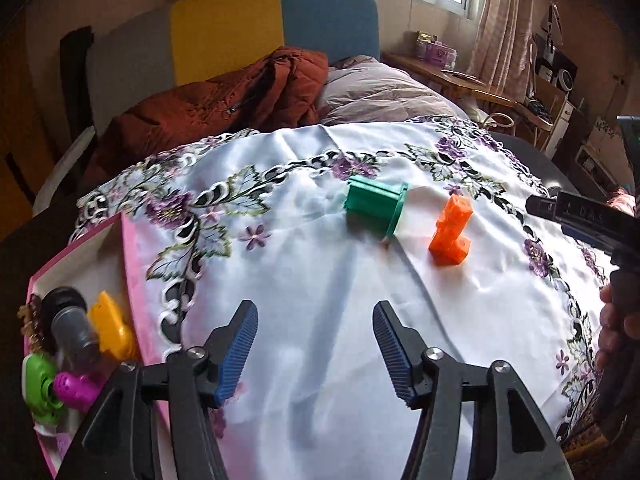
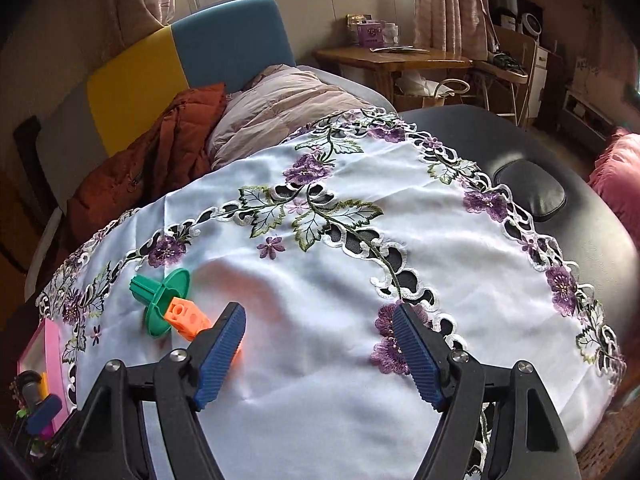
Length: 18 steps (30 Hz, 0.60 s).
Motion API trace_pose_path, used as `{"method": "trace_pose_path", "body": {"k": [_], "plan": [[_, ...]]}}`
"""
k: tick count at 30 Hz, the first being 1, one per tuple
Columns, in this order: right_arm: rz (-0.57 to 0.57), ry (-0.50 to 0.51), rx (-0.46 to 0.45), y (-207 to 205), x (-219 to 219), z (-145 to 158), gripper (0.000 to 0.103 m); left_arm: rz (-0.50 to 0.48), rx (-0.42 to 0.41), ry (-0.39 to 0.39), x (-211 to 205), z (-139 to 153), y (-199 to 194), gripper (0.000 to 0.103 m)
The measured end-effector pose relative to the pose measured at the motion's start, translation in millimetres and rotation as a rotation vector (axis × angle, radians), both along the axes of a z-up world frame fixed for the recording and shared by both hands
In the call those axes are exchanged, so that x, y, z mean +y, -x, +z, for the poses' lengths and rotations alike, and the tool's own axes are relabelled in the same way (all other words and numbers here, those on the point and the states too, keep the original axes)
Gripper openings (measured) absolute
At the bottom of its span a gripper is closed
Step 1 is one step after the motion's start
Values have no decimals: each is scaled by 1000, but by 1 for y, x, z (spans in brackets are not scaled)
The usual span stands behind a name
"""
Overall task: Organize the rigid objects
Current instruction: 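Move both grippers from the tray back to the green spool and orange block, then grasp the green spool with the left gripper while the right gripper grasps the orange block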
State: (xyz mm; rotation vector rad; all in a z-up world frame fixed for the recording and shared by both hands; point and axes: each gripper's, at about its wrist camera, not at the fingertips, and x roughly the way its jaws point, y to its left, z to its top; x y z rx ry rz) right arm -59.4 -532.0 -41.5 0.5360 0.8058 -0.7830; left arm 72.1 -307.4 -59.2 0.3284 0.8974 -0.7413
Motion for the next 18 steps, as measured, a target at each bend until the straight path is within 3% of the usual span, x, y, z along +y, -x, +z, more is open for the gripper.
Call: {"method": "trace_pose_path", "body": {"k": [4, 9, 10, 12, 18], "plan": [[3, -27, -13, 0, -2, -2, 77, -28, 75, 40, -35, -6, -21, 68], [9, -75, -27, 0, -4, -5, 79, 7, 163, 79, -72, -17, -52, 68], [9, -84, -29, 0, -5, -6, 79, 19, 157, 82, -78, -18, -57, 70], [14, -102, -32, -1, -5, -8, 79, -17, 109, 76, -94, -18, -60, 82], [19, -135, -53, 0, -6, -9, 79, -164, 29, -39, -128, -30, -66, 83]]}}
